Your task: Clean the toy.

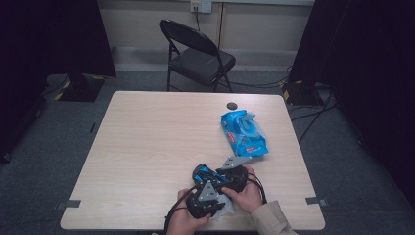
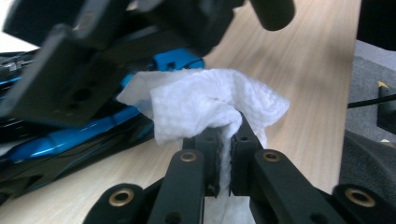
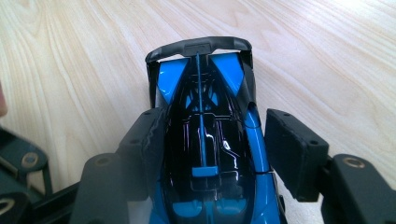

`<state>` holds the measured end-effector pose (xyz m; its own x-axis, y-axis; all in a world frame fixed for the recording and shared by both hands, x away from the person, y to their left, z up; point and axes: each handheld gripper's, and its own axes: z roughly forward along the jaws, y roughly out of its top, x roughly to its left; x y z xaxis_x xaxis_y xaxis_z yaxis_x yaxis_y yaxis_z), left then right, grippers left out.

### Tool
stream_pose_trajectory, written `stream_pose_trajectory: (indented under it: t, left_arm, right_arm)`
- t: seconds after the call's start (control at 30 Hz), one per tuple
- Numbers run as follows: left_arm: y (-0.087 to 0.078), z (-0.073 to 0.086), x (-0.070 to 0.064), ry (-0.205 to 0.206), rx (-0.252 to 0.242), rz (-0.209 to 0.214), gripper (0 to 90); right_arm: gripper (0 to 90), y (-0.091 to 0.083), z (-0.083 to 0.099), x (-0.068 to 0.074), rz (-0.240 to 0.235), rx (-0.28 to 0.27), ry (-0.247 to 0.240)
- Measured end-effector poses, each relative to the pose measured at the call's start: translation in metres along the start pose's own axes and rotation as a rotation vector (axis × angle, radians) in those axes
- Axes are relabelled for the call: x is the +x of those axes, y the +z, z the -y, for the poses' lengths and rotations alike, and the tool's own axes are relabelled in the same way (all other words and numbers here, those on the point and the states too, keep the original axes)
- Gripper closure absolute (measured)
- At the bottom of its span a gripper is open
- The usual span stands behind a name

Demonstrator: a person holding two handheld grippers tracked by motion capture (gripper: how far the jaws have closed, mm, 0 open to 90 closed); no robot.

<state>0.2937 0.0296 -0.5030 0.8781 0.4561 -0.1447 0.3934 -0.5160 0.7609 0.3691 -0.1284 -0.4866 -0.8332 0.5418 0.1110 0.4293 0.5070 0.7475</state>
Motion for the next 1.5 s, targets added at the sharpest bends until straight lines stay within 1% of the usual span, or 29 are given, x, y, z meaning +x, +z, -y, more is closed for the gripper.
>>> stream_pose_trajectory:
  t: [0.07, 0.17, 0.27, 0.4, 0.53, 0.6, 0.67, 0.8, 0.9, 1.03, 1.13, 1.27, 1.33, 1.43, 1.5]
  left_arm:
    - [0.002, -0.001, -0.003, 0.007, -0.001, 0.004, 85.6]
    - [0.007, -0.003, -0.006, 0.007, -0.010, 0.023, 85.6]
    - [0.012, -0.006, -0.011, 0.015, -0.011, 0.041, 85.6]
    - [0.016, -0.009, -0.015, 0.022, -0.018, 0.054, 85.5]
    - [0.014, -0.009, -0.015, 0.023, -0.018, 0.064, 85.5]
    - [0.011, -0.008, -0.015, 0.027, -0.018, 0.061, 85.5]
    - [0.005, -0.008, -0.013, 0.023, -0.024, 0.062, 85.5]
    - [-0.009, -0.003, -0.004, 0.007, -0.028, 0.036, 85.4]
    - [-0.023, -0.001, 0.002, -0.008, -0.041, 0.015, 85.4]
    - [-0.041, 0.001, 0.011, -0.018, -0.048, -0.024, 85.4]
    - [-0.054, 0.005, 0.019, -0.032, -0.050, -0.057, 85.4]
    - [-0.071, 0.008, 0.030, -0.067, -0.089, -0.100, 85.4]
    - [-0.080, 0.009, 0.036, -0.078, -0.098, -0.125, 85.4]
    - [-0.091, 0.013, 0.047, -0.111, -0.117, -0.167, 85.4]
    - [-0.096, 0.016, 0.054, -0.118, -0.112, -0.192, 85.4]
  right_arm:
    - [39.2, 0.000, 0.000, 0.000, 0.000, -0.001, 0.000]
    - [39.3, 0.000, 0.000, 0.000, 0.001, 0.000, 0.000]
    - [39.2, 0.000, 0.000, 0.000, 0.001, 0.000, 0.000]
    - [39.2, 0.000, 0.000, 0.000, 0.001, 0.000, 0.000]
    - [39.2, 0.000, 0.001, 0.000, 0.000, -0.004, 0.006]
    - [39.2, 0.000, 0.001, 0.000, -0.001, -0.006, 0.005]
    - [39.2, 0.000, 0.001, 0.000, -0.002, -0.006, 0.008]
    - [39.2, 0.000, 0.001, 0.000, -0.003, -0.005, 0.009]
    - [39.2, 0.000, 0.001, 0.000, -0.003, -0.005, 0.011]
    - [39.2, 0.000, 0.001, 0.000, -0.001, 0.000, 0.011]
    - [39.2, 0.000, 0.000, 0.000, -0.001, 0.003, 0.010]
    - [39.2, 0.000, 0.000, 0.000, -0.001, 0.005, 0.010]
    - [39.2, 0.000, 0.000, 0.000, 0.000, 0.005, 0.011]
    - [39.2, 0.000, 0.000, 0.000, 0.000, 0.006, 0.009]
    - [39.2, 0.000, 0.000, 0.000, 0.001, 0.006, 0.003]
